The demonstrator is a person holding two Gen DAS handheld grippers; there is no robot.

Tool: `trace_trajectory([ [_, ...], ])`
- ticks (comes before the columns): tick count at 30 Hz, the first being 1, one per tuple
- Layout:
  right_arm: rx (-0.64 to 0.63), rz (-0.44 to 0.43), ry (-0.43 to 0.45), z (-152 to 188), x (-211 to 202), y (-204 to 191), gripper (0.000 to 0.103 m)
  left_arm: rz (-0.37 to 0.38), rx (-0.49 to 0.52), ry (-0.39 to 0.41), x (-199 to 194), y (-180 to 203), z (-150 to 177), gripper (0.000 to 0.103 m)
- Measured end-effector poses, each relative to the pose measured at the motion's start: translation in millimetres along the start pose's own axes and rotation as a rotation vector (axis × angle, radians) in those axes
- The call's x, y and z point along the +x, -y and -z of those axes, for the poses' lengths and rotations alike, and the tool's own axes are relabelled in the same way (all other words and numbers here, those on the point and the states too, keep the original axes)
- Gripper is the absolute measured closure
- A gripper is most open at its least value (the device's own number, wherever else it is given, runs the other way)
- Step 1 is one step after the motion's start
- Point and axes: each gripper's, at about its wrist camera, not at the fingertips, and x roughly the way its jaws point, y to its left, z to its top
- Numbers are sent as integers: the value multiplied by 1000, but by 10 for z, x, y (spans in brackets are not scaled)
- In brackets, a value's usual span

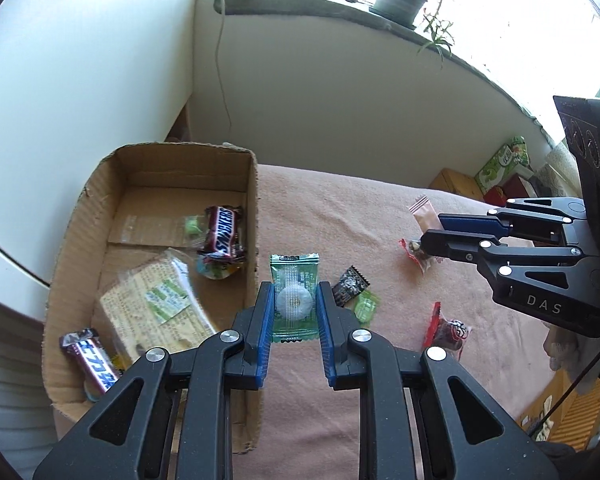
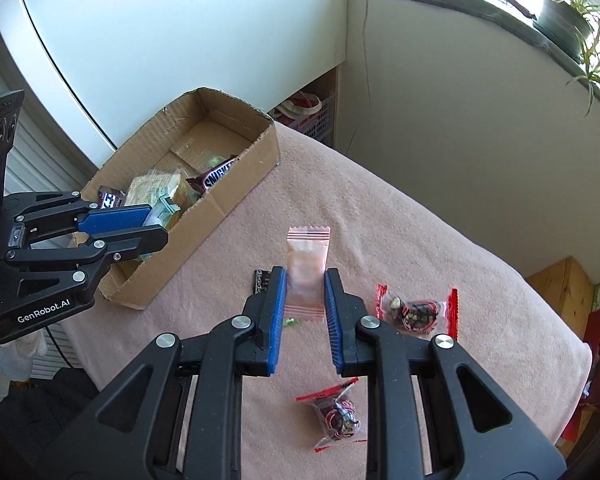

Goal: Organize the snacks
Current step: 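Lift and carry the mint packet and pink candy over the box, then open both grippers to drop the mint packet and pink candy into the box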

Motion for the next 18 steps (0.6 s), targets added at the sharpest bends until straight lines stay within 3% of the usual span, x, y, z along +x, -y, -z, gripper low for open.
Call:
trace_trajectory([
  [18,-148,-66,-3,-797,446,-796,83,-109,-202,36,-151,-868,157,84],
])
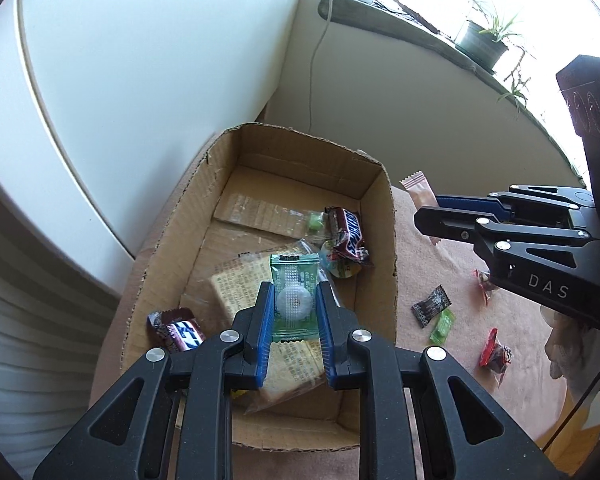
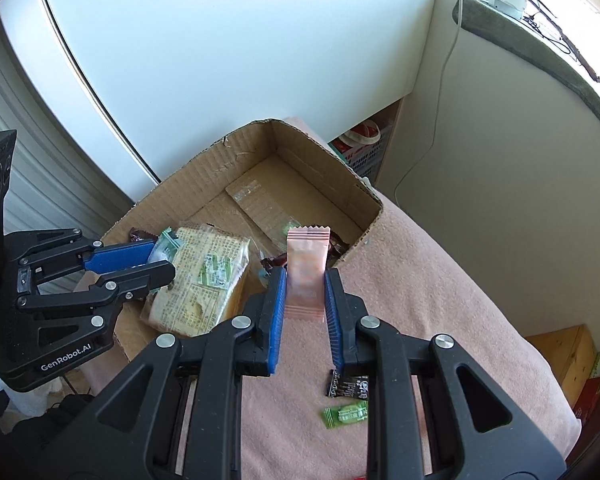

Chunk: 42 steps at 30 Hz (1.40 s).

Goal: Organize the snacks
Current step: 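Open both grippers to drop the mint packet and pink candy into the box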

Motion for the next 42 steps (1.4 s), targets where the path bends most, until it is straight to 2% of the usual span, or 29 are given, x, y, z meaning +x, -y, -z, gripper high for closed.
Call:
trace_trajectory([
  [8,-7,-28,-24,-149,220,-189,83,-6,-17,6,-28,-86,29,84],
  [21,-1,-54,-37,-177,276,-267,82,-15,-16,8,-57,-100,40,82],
  [23,-6,-52,-38,-181,275,-268,69,-16,-16,5,-65,-89,38,82],
  [24,-7,-53,-35,-180,266,-269,51,-19,-14,5,-64,-86,37,81],
  [25,-9,-49,-27,-179,249,-273,38,-22,-12,4,-67,-79,39,79],
  [26,-10,-42,-17,-177,235,-277,36,-24,-10,5,-70,-73,41,73],
  [30,-4,-32,-14,-176,197,-257,34,-45,-4,8,-85,-58,57,56],
  [32,-11,-23,-18,-169,184,-257,33,-58,-1,15,-104,-48,67,51],
  [35,-13,-14,-19,-137,160,-237,33,-70,11,15,-117,-21,72,49],
  [37,-6,-12,-17,-116,133,-207,33,-85,21,15,-120,-3,75,43],
  [42,17,-6,-2,-38,19,-101,27,-88,26,16,-152,44,75,42],
])
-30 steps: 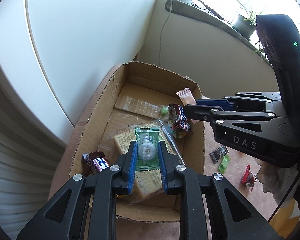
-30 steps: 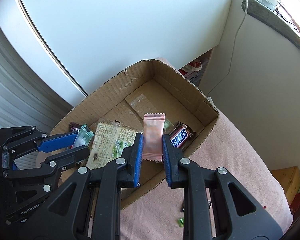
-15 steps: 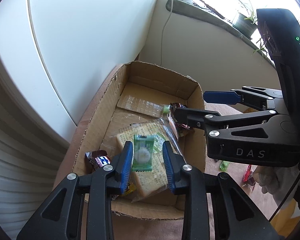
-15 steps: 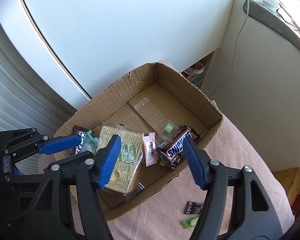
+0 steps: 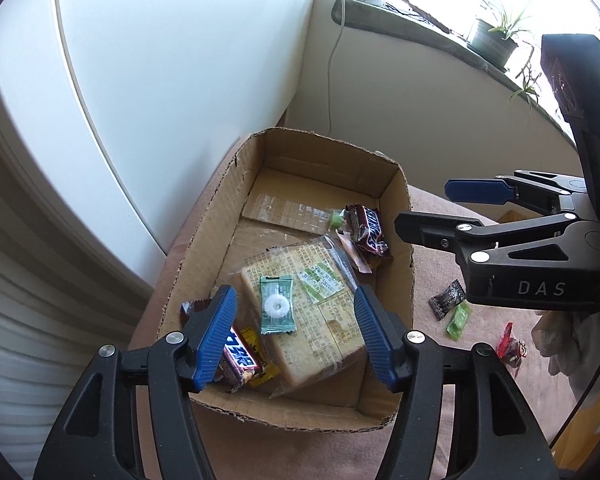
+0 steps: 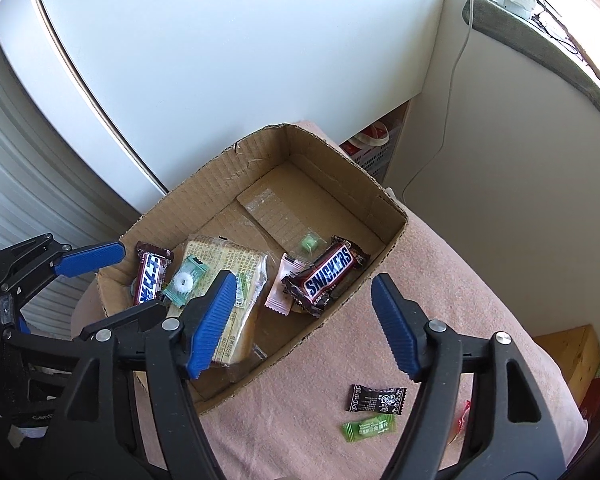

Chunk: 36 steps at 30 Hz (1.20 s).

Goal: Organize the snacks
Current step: 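Open both grippers to drop the mint packet and pink candy into the box, then move both grippers back toward the black packet and candy bags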

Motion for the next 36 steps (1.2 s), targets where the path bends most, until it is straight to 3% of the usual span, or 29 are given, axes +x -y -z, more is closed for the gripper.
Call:
trace_trajectory([
  [14,180,76,38,668,-613,881,23,88,78,14,-32,426,-57,42],
  [21,294,132,-13,1255,-761,1255,23,164,151,-12,35,838,-26,42],
  [29,354,119,-86,1854,-735,1344,23,250,245,-88,235,1339,172,42],
  [36,329,99,-131,2069,-582,1239,23,314,269,-211,554,1650,326,62],
])
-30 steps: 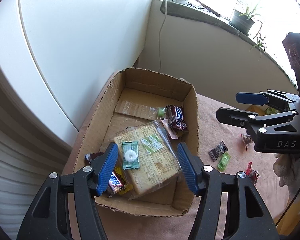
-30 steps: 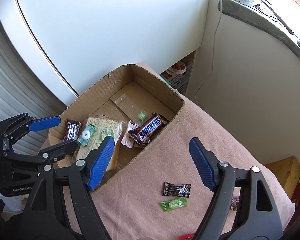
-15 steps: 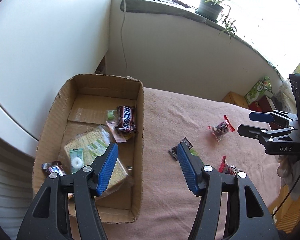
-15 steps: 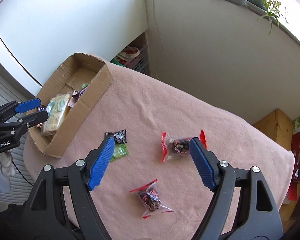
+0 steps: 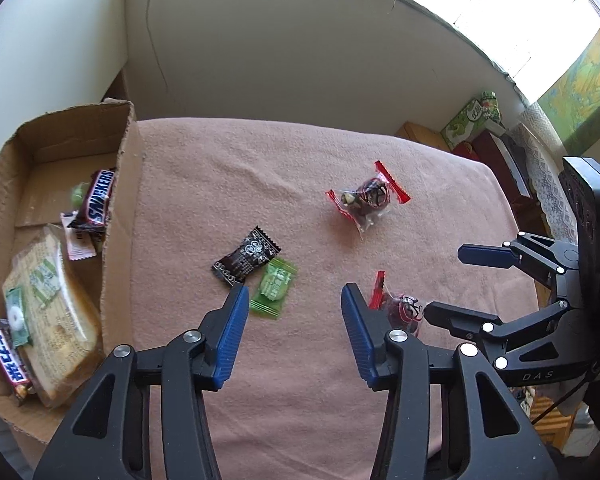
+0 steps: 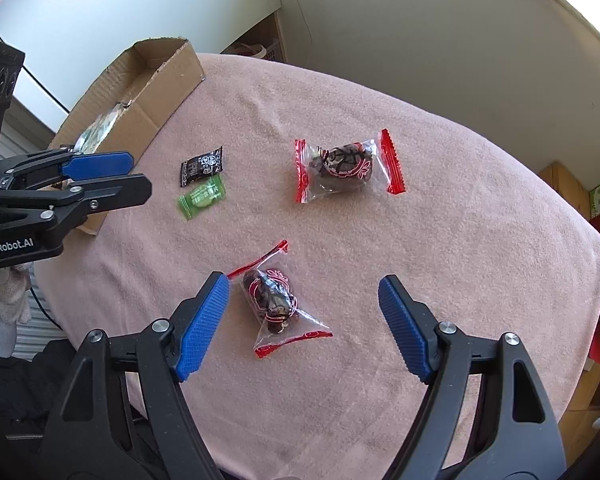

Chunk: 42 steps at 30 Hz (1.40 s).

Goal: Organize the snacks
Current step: 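Move both grippers back toward the black packet and candy bags, then close the left gripper on the green candy while right grasps a red-ended candy bag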

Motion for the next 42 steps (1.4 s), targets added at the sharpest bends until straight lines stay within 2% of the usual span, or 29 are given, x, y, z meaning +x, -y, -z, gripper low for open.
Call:
trace_trajectory([
  [2,-7,-1,-8,40,32,-9,23,5,-2,-25,113,18,-8,65],
  [8,-15,-8,-27,50,144,-43,23,7,-31,-73,352,-50,-17,65],
  [15,-37,-9,-49,51,249,-108,23,-32,-12,-78,439,-67,-13,65],
  [27,-62,-6,-78,-30,439,-204,23,-86,80,-88,582,35,-5,65],
  [28,-67,-3,-81,-30,455,-209,28,-93,89,-84,586,43,-2,66],
  [30,-77,-3,-98,-34,500,-220,38,-125,114,-75,595,51,3,76],
  [31,-82,0,-103,-32,517,-225,43,-131,122,-72,598,52,3,77],
  [33,-90,2,-115,-15,554,-237,47,-136,117,-69,601,21,-10,83],
  [37,-101,7,-129,31,587,-247,68,-132,116,-65,612,5,-22,83],
  [42,-99,25,-122,72,589,-268,68,-121,99,-61,615,2,-40,84],
])
